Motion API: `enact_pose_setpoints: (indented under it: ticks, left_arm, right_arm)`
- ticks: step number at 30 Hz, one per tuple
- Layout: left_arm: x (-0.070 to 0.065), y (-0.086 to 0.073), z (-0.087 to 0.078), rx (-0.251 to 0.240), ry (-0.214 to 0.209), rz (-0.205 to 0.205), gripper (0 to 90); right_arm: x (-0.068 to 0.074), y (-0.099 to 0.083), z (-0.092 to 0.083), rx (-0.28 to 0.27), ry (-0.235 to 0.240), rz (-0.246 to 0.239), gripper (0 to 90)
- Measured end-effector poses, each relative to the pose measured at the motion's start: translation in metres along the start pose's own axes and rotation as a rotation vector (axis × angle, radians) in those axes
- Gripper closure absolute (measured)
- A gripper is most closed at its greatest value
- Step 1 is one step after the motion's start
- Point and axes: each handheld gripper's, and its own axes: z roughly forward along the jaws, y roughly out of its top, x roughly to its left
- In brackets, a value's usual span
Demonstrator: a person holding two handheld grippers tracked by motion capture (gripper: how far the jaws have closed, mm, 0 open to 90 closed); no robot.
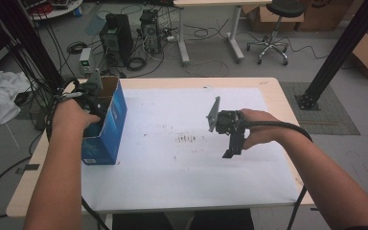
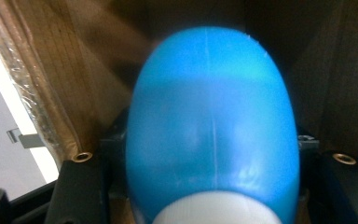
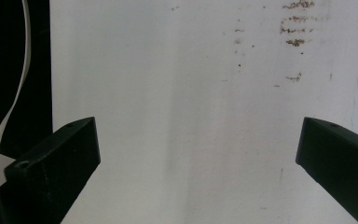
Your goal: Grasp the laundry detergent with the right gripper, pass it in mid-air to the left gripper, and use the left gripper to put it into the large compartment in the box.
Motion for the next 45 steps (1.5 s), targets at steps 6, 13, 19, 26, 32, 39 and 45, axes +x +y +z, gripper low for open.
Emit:
enact_pose_setpoints:
  ticks: [6,13,19,26,32,39,45]
  left_arm:
    - [-0.001,-0.001,-0.001,0.000,-0.005,0.005,31.2]
    - [-0.001,-0.003,-0.005,-0.013,-0.010,0.015,28.1]
    - [-0.002,-0.005,-0.009,-0.018,0.002,0.030,27.8]
    - [-0.002,-0.008,-0.020,-0.038,0.016,0.034,26.1]
    - [0.000,-0.011,-0.032,-0.049,0.023,0.030,24.1]
    - [0.000,-0.015,-0.043,-0.067,0.029,0.028,22.3]
    - [-0.005,-0.018,-0.053,-0.075,0.025,0.049,18.5]
  right_arm:
    - [0.000,0.000,0.000,0.001,0.000,-0.002,0.0]
    - [0.001,0.000,0.000,0.002,-0.003,-0.002,0.0]
    - [0.001,0.001,0.002,0.008,-0.005,-0.002,0.0]
    - [0.001,0.002,0.003,0.009,-0.008,-0.006,0.0]
    - [0.001,0.003,0.004,0.003,-0.007,-0.010,0.0]
    - [0.000,0.004,0.004,-0.001,-0.008,-0.011,0.0]
    - [0.000,0.003,0.004,0.001,-0.012,-0.010,0.0]
